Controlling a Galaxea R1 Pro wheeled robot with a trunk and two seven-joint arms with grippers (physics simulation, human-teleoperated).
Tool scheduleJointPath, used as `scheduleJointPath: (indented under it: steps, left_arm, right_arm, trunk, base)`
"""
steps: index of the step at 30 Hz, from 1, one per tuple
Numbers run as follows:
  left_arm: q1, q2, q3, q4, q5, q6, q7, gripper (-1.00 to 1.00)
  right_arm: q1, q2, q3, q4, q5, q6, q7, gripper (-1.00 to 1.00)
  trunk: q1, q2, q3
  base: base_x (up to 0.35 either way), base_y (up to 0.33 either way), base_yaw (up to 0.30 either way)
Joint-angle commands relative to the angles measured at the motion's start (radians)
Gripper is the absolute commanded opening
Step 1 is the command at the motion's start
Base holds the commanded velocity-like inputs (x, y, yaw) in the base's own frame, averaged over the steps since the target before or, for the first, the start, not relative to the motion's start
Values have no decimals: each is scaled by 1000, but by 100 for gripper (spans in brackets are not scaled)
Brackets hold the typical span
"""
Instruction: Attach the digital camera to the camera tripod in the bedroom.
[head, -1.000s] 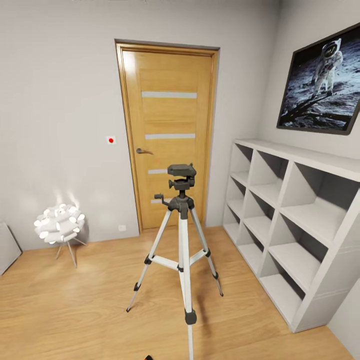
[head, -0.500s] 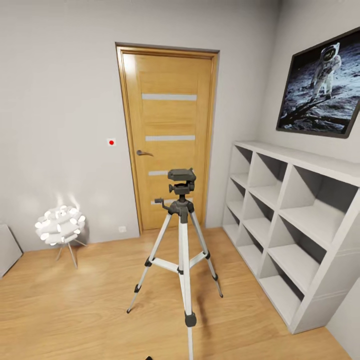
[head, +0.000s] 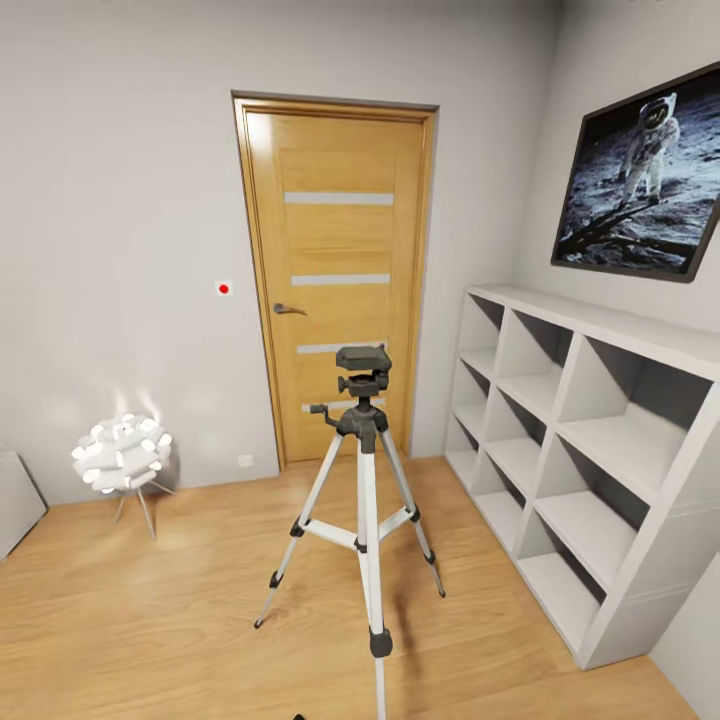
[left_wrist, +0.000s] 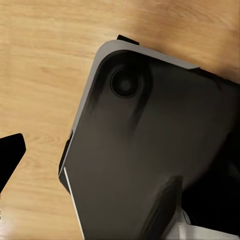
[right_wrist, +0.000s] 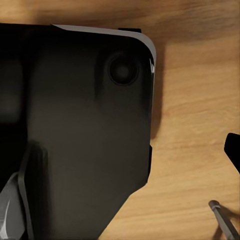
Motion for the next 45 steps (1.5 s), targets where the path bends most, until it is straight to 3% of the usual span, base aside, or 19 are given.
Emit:
scheduleJointPath:
  steps: [1, 45]
  left_arm:
    - [0, 0, 0, -1, 3, -2, 0, 100]
    - [0, 1, 0, -1, 3, -1, 0, 100]
  right_arm:
    - [0, 0, -3, 0, 5, -3, 0, 100]
    - [0, -5, -3, 0, 6, -3, 4, 100]
  trunk:
    - [-4, 7, 2]
    - [-173, 315, 140]
  base:
    - [0, 0, 0]
    - [0, 0, 0]
